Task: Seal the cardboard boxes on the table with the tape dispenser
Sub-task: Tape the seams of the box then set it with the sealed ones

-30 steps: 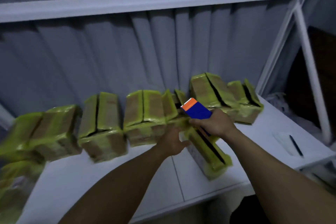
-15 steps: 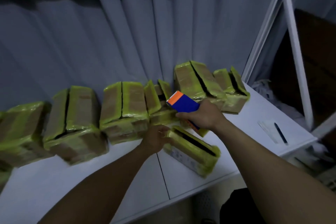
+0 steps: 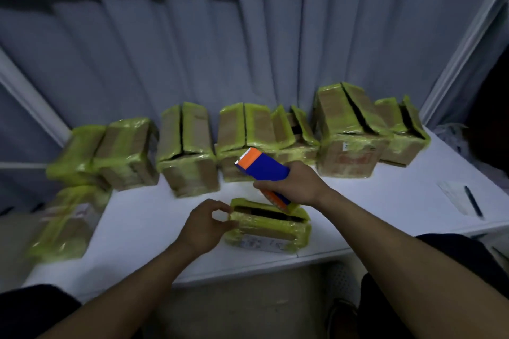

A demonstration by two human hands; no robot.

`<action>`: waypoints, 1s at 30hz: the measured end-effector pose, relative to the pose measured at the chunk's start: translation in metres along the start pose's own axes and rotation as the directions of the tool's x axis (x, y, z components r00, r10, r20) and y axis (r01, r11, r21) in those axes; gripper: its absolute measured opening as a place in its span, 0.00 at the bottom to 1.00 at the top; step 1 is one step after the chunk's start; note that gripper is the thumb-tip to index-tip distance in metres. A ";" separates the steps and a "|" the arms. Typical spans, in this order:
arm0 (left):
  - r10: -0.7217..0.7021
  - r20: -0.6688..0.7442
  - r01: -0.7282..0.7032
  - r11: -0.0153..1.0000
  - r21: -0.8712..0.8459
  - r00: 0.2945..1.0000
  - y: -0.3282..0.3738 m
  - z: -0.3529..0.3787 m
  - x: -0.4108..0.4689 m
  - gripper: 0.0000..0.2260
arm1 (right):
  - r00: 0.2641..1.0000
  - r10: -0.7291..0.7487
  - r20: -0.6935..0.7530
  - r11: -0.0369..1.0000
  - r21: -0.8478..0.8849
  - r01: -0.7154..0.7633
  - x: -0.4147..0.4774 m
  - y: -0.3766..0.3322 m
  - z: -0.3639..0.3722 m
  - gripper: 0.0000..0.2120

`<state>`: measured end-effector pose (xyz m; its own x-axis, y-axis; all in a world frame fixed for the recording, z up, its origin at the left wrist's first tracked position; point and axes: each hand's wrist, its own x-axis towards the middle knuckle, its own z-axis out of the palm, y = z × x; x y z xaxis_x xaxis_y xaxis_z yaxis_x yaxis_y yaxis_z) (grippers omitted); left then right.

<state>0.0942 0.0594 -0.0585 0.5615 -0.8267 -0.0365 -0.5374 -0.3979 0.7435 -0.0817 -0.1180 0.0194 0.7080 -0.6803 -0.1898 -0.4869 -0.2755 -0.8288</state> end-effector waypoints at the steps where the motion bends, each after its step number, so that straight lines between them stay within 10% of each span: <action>1: -0.036 -0.020 0.036 0.999 0.010 0.999 -0.008 -0.006 -0.008 0.10 | 1.000 -0.014 0.007 1.000 -0.011 0.014 -0.005 -0.002 0.006 0.22; 11: -0.235 -0.048 0.239 0.961 0.137 0.971 -0.044 -0.017 -0.041 0.22 | 0.993 -0.043 0.114 0.997 -0.062 0.050 -0.024 0.005 0.035 0.17; 18: 0.148 0.083 -0.169 0.903 0.395 0.985 -0.038 -0.018 -0.041 0.30 | 0.996 0.000 0.084 0.998 -0.069 0.006 -0.015 0.011 0.037 0.19; 30: 0.137 0.239 -0.253 0.780 0.572 0.961 -0.058 0.009 -0.048 0.30 | 0.986 0.001 0.166 1.000 -0.027 0.003 0.003 0.022 0.060 0.21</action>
<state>0.0932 0.1190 -0.1058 0.3163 -0.9441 -0.0926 -0.9212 -0.3290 0.2076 -0.0598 -0.0854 -0.0307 0.7825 -0.5584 -0.2754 -0.4983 -0.2964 -0.8148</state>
